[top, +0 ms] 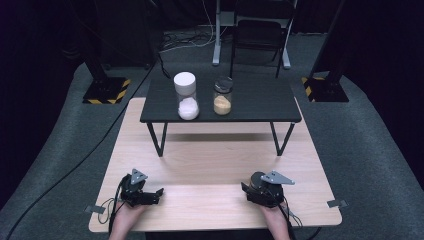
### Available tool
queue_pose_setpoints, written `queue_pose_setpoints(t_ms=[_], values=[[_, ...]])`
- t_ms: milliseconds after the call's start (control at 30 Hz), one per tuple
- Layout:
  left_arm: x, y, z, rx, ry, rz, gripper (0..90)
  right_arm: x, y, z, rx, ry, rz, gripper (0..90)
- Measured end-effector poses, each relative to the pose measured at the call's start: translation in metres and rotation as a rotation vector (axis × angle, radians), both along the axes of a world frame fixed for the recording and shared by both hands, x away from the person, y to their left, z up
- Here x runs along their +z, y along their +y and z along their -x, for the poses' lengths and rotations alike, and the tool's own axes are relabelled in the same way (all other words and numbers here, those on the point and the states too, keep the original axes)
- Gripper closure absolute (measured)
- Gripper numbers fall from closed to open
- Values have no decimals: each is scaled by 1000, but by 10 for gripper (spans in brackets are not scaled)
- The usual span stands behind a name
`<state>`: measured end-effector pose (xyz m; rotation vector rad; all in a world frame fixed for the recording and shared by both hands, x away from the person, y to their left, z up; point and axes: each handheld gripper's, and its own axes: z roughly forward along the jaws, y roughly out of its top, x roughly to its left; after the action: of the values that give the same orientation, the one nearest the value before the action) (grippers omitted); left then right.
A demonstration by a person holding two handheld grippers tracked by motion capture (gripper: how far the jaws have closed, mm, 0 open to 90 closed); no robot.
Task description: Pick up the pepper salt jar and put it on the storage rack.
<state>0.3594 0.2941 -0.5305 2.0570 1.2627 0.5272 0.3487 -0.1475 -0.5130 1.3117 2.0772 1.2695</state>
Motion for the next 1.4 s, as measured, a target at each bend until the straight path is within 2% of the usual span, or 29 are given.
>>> queue_pose_setpoints(t_ms=[500,733,1167,1400], values=[[0,0,0,-1,0,0,8,26,-3,-3,8,-10,0,291],[0,0,0,-2,1,-2,8,42,-7,-7,-6,-13,14,292],[0,0,0,-1,0,0,8,72,-14,-14,-9,-30,7,292],[0,0,0,-2,0,-2,8,84,-13,-20,7,-34,32,293]])
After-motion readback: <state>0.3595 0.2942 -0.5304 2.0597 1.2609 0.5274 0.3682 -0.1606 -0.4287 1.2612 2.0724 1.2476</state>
